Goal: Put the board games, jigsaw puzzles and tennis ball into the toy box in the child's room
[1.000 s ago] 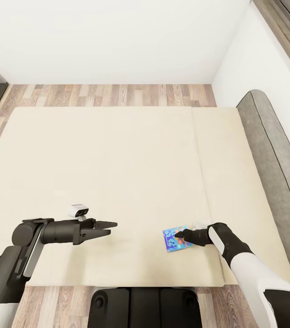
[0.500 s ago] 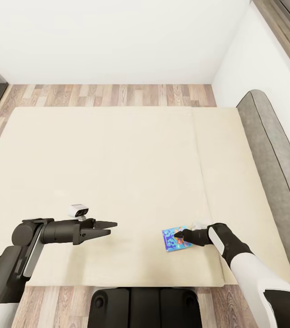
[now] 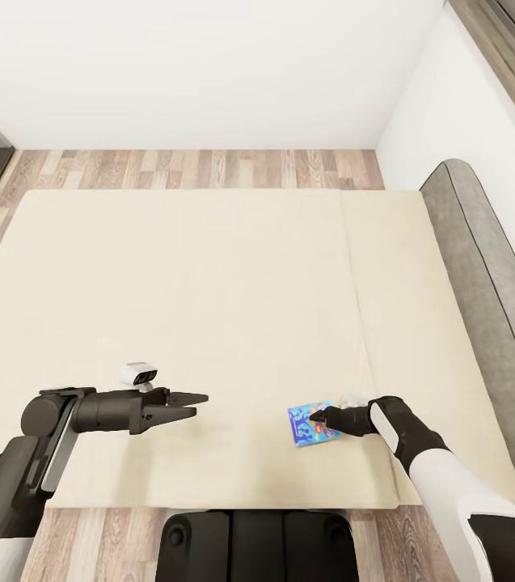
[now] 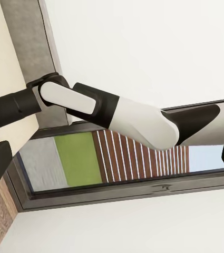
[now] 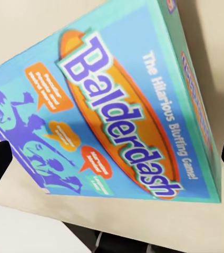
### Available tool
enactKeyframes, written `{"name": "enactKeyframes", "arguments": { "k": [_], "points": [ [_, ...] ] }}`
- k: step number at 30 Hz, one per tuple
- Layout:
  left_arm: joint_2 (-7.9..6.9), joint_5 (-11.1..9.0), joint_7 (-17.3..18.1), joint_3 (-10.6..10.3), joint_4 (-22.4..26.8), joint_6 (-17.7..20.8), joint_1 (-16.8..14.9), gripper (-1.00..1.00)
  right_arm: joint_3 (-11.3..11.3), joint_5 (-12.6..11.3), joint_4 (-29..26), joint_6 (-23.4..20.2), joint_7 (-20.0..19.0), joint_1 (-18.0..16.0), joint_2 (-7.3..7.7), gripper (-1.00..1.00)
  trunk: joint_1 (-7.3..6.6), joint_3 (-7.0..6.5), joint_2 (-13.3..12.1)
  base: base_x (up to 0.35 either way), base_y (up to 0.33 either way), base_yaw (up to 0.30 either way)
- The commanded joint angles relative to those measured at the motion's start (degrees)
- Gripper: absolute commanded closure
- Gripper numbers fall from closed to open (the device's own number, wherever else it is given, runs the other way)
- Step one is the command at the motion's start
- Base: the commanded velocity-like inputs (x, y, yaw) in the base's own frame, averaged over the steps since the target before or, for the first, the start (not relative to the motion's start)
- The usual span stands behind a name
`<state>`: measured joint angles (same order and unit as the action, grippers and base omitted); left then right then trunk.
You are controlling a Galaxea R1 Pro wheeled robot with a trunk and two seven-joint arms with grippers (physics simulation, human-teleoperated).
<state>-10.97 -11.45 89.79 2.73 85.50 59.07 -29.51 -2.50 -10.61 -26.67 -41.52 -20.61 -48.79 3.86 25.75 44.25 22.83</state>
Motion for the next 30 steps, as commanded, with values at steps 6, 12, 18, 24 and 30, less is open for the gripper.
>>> {"name": "enactKeyframes", "arguments": {
  "k": [6, 12, 18, 24, 30],
  "points": [
    [-0.02, 0.0, 0.2, 0.0, 0.0, 0.6, 0.0, -1.0, -0.2, 0.0, 0.0, -0.4, -0.1, 0.0, -0.07, -1.0, 0.03, 0.06, 0.1, 0.0, 0.0, 0.0],
    [-0.02, 0.1, 0.2, 0.0, 0.0, 0.6, 0.0, -1.0, -0.2, -0.1, 0.0, -0.4, -0.5, 0.0, -0.14, -1.0, 0.03, 0.06, 0.1, 0.0, 0.0, 0.0],
    [-0.02, 0.1, 0.2, -0.1, 0.0, 0.6, 0.0, -1.0, -0.2, 0.0, 0.0, -0.4, -0.6, 0.0, -0.11, -1.0, 0.03, 0.06, 0.1, 0.0, 0.0, 0.0],
    [0.0, 0.1, 0.2, -0.1, 0.0, 0.6, 0.0, -1.0, -0.2, 0.2, 0.0, -0.2, -0.6, 0.0, -0.02, -1.0, 0.03, 0.06, 0.1, 0.0, 0.0, 0.0],
    [-0.02, 0.1, 0.2, -0.1, 0.0, 0.6, 0.0, -1.0, -0.1, 0.3, -0.1, 0.0, -0.6, 0.0, -0.07, -1.0, 0.03, 0.06, 0.1, 0.0, 0.0, 0.0]
  ]
}}
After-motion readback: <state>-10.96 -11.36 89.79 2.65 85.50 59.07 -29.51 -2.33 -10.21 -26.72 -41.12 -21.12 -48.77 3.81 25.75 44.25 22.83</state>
